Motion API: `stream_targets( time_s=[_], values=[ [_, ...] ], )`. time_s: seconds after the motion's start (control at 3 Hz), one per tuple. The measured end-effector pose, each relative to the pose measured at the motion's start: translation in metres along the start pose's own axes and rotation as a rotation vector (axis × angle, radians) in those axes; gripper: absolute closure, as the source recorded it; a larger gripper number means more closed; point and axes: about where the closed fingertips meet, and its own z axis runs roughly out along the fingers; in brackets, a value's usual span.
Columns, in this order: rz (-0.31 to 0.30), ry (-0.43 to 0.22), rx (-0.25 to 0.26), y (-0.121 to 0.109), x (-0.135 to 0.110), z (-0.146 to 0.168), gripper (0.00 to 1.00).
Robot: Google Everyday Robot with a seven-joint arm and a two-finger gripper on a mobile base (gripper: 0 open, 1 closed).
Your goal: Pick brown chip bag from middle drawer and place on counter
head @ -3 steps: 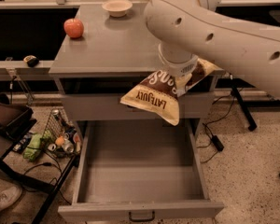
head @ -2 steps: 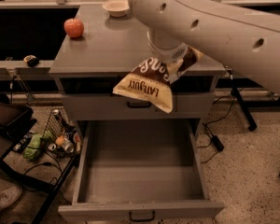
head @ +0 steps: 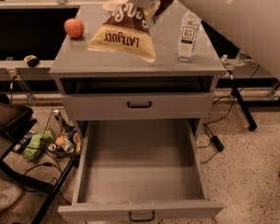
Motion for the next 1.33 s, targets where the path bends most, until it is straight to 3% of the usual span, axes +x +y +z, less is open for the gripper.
stream_targets(
  time_s=[0.33, 0.67, 1.0, 1.33],
  values=[
    [0.004, -0.006, 0.131, -0.043, 0.020, -0.018, 1.00],
    [0.013, -0.026, 0.253, -0.075, 0.034, -0.009, 1.00],
    [-0.018, -0.032, 0.394, -0.103, 0.050, 0.037, 1.00],
    [-0.033, -0.048, 0.439, -0.116, 0.053, 0.084, 1.00]
  ],
)
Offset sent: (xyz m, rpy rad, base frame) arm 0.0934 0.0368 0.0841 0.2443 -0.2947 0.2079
